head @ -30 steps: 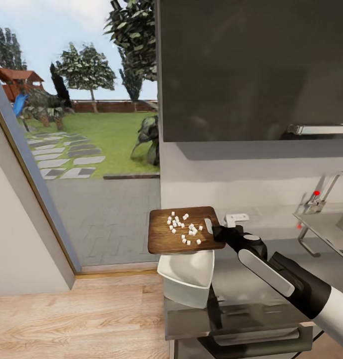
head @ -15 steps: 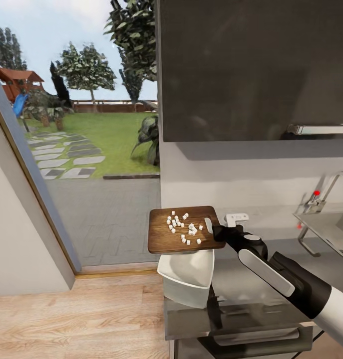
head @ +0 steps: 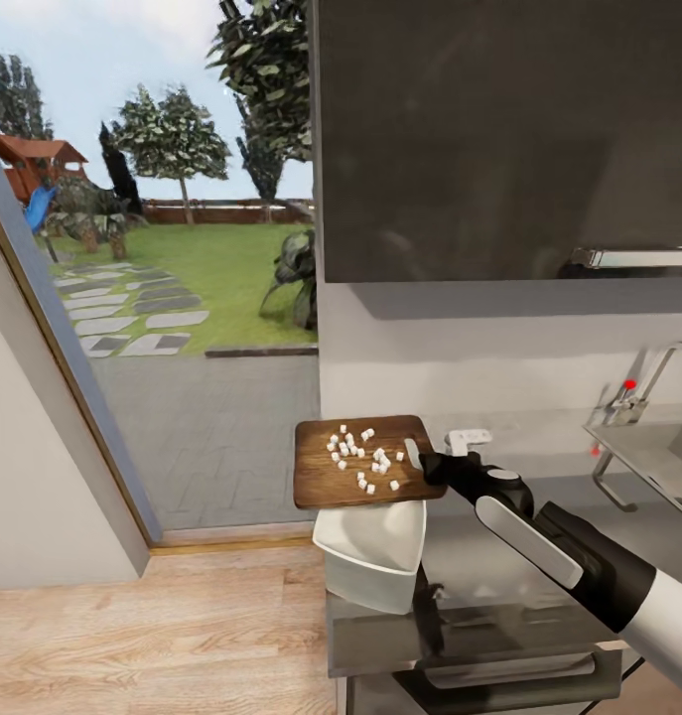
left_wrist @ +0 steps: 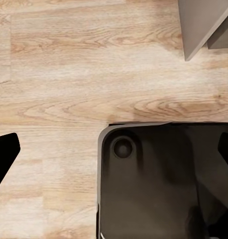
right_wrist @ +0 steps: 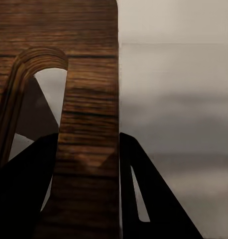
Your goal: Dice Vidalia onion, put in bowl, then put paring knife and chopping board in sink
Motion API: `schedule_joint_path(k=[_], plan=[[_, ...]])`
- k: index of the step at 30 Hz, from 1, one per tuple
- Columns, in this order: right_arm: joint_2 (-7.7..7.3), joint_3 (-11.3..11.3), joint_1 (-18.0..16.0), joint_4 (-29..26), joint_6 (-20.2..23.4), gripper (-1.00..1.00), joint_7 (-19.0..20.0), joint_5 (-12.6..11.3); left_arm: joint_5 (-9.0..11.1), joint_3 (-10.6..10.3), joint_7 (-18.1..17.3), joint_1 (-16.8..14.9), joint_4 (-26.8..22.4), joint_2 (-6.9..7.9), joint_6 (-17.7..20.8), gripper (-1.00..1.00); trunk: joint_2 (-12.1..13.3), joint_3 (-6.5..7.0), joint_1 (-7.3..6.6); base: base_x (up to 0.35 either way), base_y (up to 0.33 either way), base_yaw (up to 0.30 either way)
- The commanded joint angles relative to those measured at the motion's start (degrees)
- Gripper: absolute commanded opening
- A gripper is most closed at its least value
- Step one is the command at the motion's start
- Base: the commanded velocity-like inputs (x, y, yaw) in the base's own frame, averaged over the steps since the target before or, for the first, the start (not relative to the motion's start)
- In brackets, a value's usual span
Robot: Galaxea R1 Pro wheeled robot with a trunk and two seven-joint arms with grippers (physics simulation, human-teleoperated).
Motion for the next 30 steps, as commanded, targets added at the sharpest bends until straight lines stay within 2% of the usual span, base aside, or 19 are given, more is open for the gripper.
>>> schedule_joint_path(k=[1, 5, 12, 23, 30], plan=[[-0.04, 0.11, -0.12, 0.1, 0.01, -1.0, 0.07, -0.12, 0.18, -0.49, 0.55, 0.0, -0.13, 0.06, -0.08, 1.0, -0.13, -0.12, 0.04, 0.0, 0.0, 0.0], [-0.04, 0.11, -0.12, 0.47, -0.09, -1.0, 0.43, -0.11, 0.18, -0.49, 0.55, 0.0, -0.13, 0.07, -0.06, 1.0, -0.13, -0.12, 0.04, 0.0, 0.0, 0.0], [-0.36, 0.1, -0.12, 1.15, -3.48, -1.0, 2.36, -0.11, 0.18, -0.49, 0.55, 0.0, -0.13, 0.05, -0.02, 1.0, -0.13, -0.12, 0.04, 0.0, 0.0, 0.0], [-0.42, -0.07, -0.12, 1.2, -3.82, -1.0, 2.93, -0.11, 0.18, -0.49, 0.55, 0.0, -0.13, 0.05, 0.0, 1.0, -0.13, -0.12, 0.04, 0.0, 0.0, 0.0], [-0.79, -0.31, -0.12, 1.98, -4.03, -1.0, 5.05, -0.11, 0.18, -0.49, 0.55, 0.0, 0.03, 0.05, 0.0, 1.0, -0.13, -0.12, 0.04, 0.0, 0.0, 0.0]])
